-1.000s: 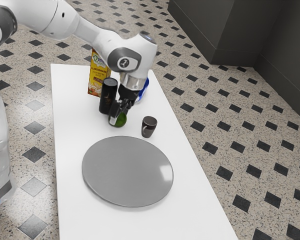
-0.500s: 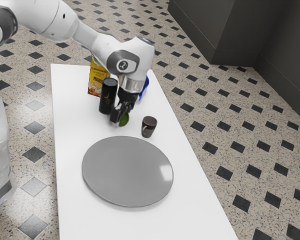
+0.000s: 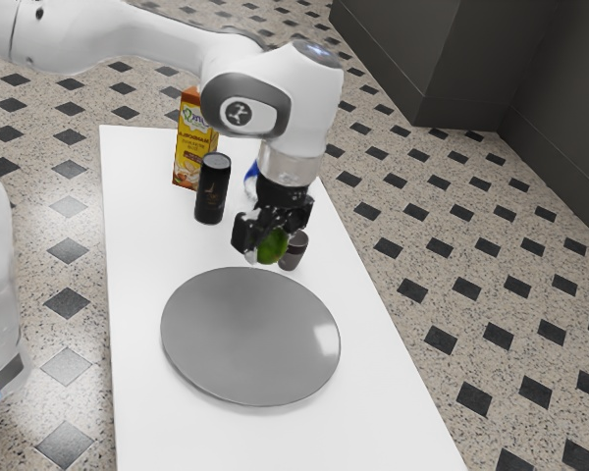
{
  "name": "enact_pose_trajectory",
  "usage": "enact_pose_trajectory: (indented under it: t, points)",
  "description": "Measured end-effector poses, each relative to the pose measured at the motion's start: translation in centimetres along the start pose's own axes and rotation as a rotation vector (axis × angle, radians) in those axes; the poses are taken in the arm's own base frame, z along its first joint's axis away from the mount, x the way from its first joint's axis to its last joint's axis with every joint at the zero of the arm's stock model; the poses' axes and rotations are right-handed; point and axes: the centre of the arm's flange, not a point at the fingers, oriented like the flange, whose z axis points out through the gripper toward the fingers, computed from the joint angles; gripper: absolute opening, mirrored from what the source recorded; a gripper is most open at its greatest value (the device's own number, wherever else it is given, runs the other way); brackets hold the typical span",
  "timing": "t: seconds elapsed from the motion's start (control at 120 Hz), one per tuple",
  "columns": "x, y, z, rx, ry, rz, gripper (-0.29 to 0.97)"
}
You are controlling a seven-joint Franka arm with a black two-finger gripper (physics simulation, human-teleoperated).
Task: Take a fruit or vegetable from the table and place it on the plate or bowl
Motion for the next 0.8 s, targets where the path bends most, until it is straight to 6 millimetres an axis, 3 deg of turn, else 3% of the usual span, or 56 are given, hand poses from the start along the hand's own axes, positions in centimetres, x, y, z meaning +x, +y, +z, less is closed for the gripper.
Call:
enact_pose_trajectory:
  t: [0.05, 0.158, 0.292, 0.392, 0.517, 0.567, 0.625, 0.675, 0.742, 0.8]
  points:
    - [-1.3, -1.2, 0.8, 0.025, 0.012, 0.017, 0.38]
    - [-1.8, -1.0, 3.4, 0.100, 0.034, -0.006, 0.37]
    - [-2.9, -2.1, 4.7, 0.152, 0.042, -0.008, 0.37]
    - [-3.2, -2.6, 4.9, 0.161, 0.050, -0.013, 0.53]
    - [-3.6, -3.1, 4.8, 0.156, 0.057, -0.013, 0.62]
    - [-4.9, -4.3, 4.5, 0.147, 0.062, 0.017, 0.64]
    - [-7.1, -6.0, 2.5, 0.107, 0.040, 0.065, 0.65]
    - [-6.1, -4.1, 0.3, 0.089, -0.005, 0.043, 0.66]
    - [-1.3, 2.0, -3.3, 0.035, -0.058, 0.023, 0.67]
    - [1.5, 7.4, -7.1, -0.069, -0.047, 0.119, 0.67]
